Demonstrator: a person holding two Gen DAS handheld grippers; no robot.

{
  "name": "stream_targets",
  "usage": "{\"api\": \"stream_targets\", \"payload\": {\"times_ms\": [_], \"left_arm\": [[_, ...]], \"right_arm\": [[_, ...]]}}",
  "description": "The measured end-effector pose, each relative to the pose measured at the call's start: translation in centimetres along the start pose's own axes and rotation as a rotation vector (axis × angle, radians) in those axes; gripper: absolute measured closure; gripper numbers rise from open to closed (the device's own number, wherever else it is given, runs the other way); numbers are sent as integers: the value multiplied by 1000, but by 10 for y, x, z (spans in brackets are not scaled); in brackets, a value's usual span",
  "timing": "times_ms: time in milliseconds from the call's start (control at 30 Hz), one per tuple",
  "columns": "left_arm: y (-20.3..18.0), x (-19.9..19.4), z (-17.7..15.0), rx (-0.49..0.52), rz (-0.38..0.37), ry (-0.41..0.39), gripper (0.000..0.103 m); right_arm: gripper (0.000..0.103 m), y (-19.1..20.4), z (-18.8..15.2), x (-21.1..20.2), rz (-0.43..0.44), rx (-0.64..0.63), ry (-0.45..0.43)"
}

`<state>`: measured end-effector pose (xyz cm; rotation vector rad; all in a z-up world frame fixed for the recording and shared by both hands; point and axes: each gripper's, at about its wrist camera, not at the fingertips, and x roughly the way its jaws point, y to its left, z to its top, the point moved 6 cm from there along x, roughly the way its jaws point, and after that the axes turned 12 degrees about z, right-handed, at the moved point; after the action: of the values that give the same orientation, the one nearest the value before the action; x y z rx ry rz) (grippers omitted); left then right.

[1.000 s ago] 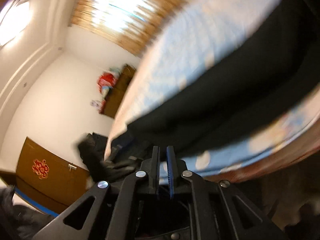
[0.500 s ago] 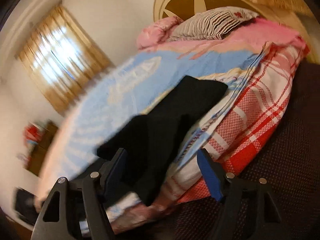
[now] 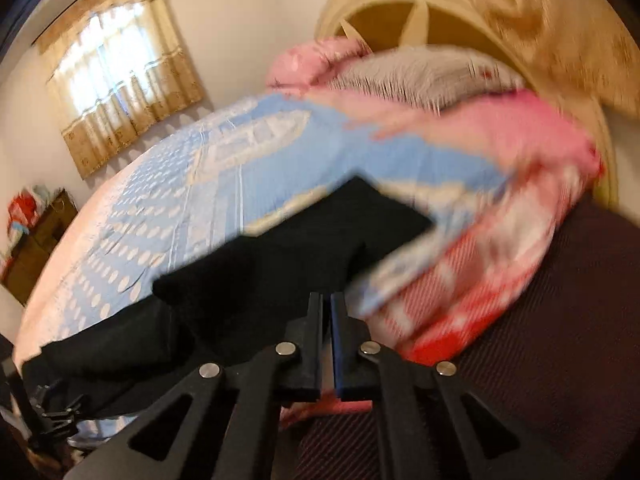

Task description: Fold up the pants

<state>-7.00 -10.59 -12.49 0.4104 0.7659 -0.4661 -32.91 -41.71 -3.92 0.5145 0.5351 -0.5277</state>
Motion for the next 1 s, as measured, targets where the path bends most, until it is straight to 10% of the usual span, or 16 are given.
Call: {"api": "stream_targets", "payload": {"times_ms": [133, 367, 633, 800, 900, 1000], "left_arm": [[0, -1, -1, 9, 0, 1, 1], [-1, 1, 0, 2, 10, 5, 1], [-1, 1, 0, 12, 8, 3, 1], [-1, 1, 0, 13, 9, 4, 1], [-1, 1, 0, 10, 9, 5, 1], [-1, 1, 0, 11, 10, 3, 1]], "right_arm": [[100, 2, 48, -23, -45, -101, -80], [98, -19, 60, -27, 132, 84, -90], [54, -6, -12, 19, 123, 125, 4], [58, 14, -23, 27, -16, -26, 35], [94, 24, -26, 30, -54, -113, 71], [95, 28, -14, 25, -59, -179, 68]]}}
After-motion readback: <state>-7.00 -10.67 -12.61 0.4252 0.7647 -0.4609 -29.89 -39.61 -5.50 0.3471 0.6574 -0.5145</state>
